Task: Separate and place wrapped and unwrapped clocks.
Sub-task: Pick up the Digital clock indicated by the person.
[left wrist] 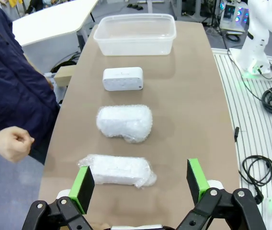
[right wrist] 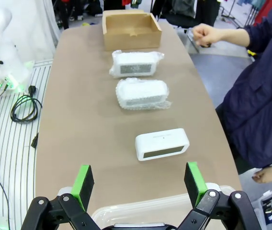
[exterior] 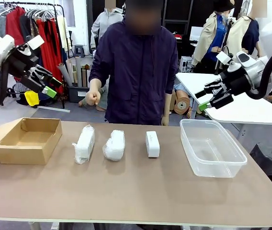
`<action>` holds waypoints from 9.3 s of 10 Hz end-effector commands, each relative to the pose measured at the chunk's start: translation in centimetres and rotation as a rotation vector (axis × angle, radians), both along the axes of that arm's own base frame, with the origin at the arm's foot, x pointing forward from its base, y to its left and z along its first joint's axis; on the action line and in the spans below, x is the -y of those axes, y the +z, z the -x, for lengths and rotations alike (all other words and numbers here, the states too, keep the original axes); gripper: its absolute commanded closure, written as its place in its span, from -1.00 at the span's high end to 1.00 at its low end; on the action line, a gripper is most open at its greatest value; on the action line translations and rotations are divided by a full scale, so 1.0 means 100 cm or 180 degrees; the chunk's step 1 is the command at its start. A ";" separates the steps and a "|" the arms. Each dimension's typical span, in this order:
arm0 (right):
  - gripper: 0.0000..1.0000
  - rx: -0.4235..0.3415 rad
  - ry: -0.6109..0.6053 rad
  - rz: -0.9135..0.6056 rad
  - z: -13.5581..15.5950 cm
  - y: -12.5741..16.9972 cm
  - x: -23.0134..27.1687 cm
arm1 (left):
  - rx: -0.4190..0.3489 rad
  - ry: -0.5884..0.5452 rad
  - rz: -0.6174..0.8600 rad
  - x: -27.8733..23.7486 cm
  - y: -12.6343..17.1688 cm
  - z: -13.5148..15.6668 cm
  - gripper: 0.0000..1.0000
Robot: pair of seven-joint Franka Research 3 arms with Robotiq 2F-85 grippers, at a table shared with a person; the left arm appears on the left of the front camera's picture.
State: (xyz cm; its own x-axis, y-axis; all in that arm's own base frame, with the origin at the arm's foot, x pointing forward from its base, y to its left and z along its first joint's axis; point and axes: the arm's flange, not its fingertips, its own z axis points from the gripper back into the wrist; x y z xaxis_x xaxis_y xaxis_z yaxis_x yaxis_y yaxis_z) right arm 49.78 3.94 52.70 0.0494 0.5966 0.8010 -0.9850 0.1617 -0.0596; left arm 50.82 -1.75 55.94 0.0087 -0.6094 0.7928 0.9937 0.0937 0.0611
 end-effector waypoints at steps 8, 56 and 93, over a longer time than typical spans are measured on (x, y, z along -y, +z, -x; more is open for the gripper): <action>1.00 0.0022 0.0022 -0.0012 0.001 0.003 0.000 | 0.0003 -0.0004 0.0007 0.000 0.001 0.000 1.00; 1.00 0.0022 0.0022 -0.0012 0.001 0.003 0.000 | -0.1597 0.3676 -0.1708 0.169 -0.198 -0.067 1.00; 1.00 0.0022 0.0022 -0.0012 0.001 0.003 0.000 | -0.0594 0.3780 -0.1880 0.209 0.079 -0.030 -1.00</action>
